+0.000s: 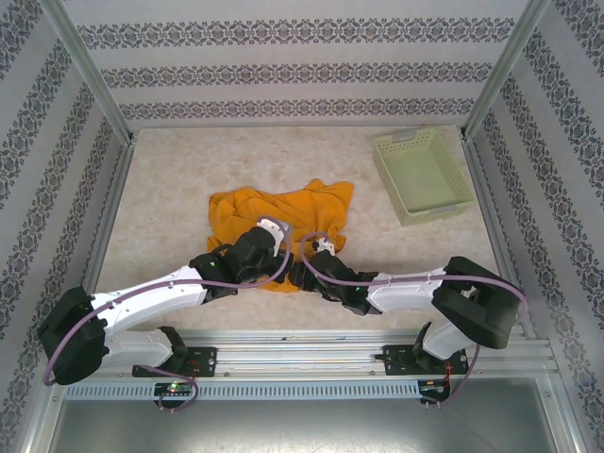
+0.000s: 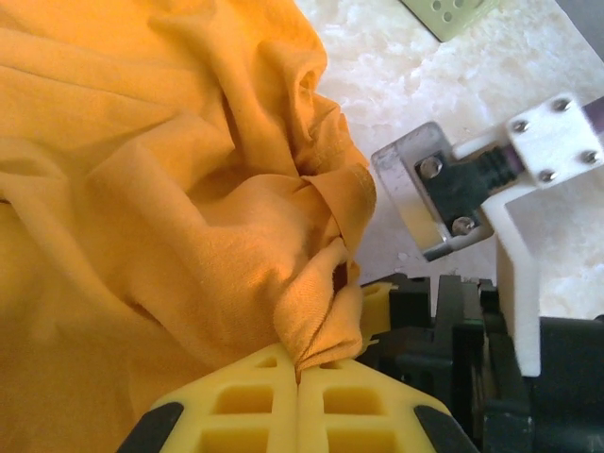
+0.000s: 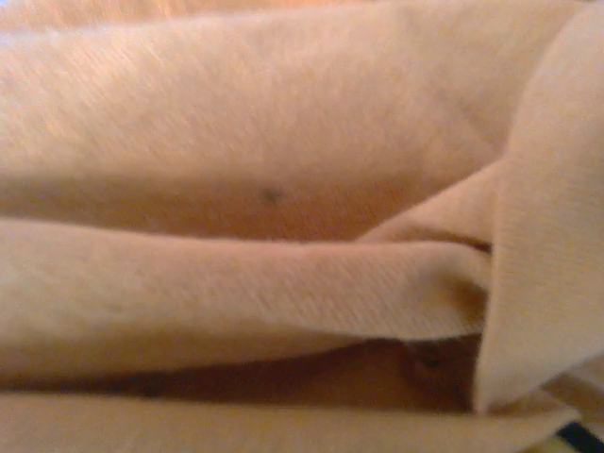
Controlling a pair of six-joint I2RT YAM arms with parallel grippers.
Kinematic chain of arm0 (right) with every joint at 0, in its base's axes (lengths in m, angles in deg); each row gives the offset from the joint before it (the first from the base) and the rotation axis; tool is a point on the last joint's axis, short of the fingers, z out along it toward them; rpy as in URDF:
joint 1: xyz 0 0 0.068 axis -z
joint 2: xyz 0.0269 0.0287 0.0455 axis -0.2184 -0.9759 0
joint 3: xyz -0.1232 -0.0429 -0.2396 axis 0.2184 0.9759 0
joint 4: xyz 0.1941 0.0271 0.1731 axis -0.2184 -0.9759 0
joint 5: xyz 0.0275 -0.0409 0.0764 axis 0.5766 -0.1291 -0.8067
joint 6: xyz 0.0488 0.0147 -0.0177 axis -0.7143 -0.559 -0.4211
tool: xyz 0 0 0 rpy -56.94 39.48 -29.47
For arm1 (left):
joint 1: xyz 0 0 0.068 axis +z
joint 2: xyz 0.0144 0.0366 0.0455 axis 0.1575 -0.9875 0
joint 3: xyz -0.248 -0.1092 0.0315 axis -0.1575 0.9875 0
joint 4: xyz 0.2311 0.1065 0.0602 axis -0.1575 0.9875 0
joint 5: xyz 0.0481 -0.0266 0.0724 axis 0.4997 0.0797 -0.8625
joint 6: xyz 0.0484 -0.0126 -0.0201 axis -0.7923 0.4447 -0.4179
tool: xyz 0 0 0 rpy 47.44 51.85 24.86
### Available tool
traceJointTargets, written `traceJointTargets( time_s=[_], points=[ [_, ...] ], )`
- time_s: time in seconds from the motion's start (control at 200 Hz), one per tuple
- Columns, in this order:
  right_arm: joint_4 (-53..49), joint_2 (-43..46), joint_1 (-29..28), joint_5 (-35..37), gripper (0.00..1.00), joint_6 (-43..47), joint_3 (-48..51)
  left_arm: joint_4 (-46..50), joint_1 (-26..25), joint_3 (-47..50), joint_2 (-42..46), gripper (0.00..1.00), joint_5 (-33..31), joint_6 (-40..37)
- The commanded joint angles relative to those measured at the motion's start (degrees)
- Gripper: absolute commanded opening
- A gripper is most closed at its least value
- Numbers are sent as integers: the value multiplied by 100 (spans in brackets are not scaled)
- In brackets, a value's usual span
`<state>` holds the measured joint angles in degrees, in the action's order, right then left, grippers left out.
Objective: Fold the inside-out t-shirt
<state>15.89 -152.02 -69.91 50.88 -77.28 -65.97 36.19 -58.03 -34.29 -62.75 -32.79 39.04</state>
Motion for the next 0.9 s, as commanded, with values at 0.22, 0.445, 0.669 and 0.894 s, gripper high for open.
traceJointTargets(
  time_s=[0.22,0.445,0.669,0.894],
  points=[
    [-1095,652,-242,803,2,582,-268,65,413,-56,-32,5,-96,165],
    [-2590,1791,-787,1930,0,806,-3,-172,1412,40,-467,52,206,648],
    [-3465,2734,-1194,2416,0,232,510,-42,1872,-603,-2124,67,219,703],
    [-3971,3089,-1273,2579,0,-77,677,786,2281,-1122,-3121,68,-657,1071]
  ],
)
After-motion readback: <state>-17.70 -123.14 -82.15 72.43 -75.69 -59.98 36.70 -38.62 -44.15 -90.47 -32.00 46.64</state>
